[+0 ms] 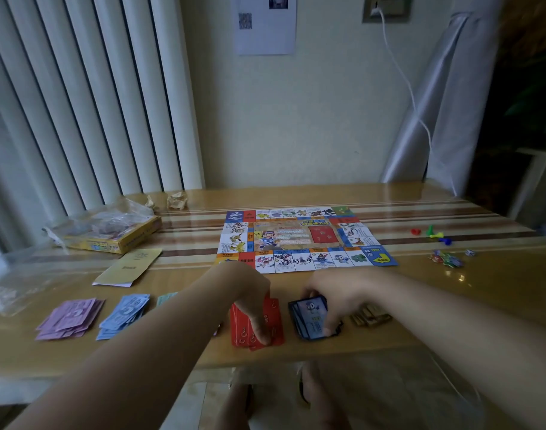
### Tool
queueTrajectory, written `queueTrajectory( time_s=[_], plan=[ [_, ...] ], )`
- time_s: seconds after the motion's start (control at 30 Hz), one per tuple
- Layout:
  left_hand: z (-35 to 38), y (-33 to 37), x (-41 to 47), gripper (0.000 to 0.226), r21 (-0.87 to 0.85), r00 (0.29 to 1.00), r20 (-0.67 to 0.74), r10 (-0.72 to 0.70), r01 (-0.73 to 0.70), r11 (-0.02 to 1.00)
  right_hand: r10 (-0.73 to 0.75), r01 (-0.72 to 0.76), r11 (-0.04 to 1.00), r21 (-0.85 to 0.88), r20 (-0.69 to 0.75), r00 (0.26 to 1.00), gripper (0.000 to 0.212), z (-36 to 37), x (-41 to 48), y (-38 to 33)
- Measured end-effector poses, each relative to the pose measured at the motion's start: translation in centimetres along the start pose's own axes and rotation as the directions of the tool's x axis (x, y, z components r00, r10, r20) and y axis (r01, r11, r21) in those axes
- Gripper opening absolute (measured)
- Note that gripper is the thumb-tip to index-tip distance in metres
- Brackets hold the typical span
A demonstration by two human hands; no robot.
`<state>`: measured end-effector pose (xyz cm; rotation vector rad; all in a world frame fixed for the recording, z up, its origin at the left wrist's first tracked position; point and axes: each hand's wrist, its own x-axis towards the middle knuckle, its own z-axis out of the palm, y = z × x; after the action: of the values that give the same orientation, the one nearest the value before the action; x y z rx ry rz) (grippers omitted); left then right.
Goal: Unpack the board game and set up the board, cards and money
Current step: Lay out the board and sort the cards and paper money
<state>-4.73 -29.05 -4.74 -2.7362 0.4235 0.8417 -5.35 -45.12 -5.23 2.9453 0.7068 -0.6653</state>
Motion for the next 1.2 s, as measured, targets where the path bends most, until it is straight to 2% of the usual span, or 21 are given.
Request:
queueTrajectory(
  time_s=[0.2,0.43,0.63,0.77,0.87,0.97,1.1,1.17,1.2],
  plan=[
    [0.6,-0.3,0.0,0.088,-0.047,0.997,-0.063,0.036,-0.039,0.998,-0.011,0.013,0.999,0.038,-0.031,0.999,0.07,0.1,-0.1,0.4],
    [1.3,-0.9,-0.5,0.077,-0.131,0.984,-0.145,0.107,-0.126,0.983,-0.029,0.036,0.995,0.091,-0.083,0.996,0.069,0.8,-0.9,1.0],
    [0.6,-0.5,-0.1,0.093,-0.08,0.987,-0.078,0.142,-0.149,0.986,-0.035,0.047,0.991,0.129,-0.089,0.995,0.07,0.7,-0.4,1.6],
    [-0.2,0.0,0.2,0.103,0.032,0.991,-0.024,0.129,-0.129,0.991,0.079,-0.014,0.962,0.271,-0.23,0.97,0.062,-0.2,-0.5,4.8],
    [-1.6,0.6,0.3,0.1,0.085,0.99,0.032,0.141,-0.143,0.986,0.242,-0.116,0.93,0.35,-0.342,0.908,0.051,-0.2,-0.2,9.1],
    [-3.6,1.4,1.0,0.092,0.101,0.985,0.003,0.172,-0.171,0.98,0.416,-0.238,0.879,0.413,-0.417,0.808,0.041,1.1,-0.1,13.8],
    [-6.1,4.0,3.9,0.07,-0.033,0.942,-0.248,0.225,-0.241,0.97,0.602,-0.353,0.783,0.512,-0.481,0.637,0.037,3.0,-1.1,19.2],
    [-7.0,6.6,5.8,0.063,-0.11,0.894,-0.364,0.263,-0.321,0.941,0.639,-0.4,0.763,0.508,-0.494,0.59,0.04,3.9,-1.7,21.3],
    [-7.3,8.0,6.7,0.059,-0.135,0.872,-0.402,0.281,-0.359,0.923,0.649,-0.411,0.754,0.513,-0.479,0.592,0.043,4.3,-2.0,22.0]
  ],
)
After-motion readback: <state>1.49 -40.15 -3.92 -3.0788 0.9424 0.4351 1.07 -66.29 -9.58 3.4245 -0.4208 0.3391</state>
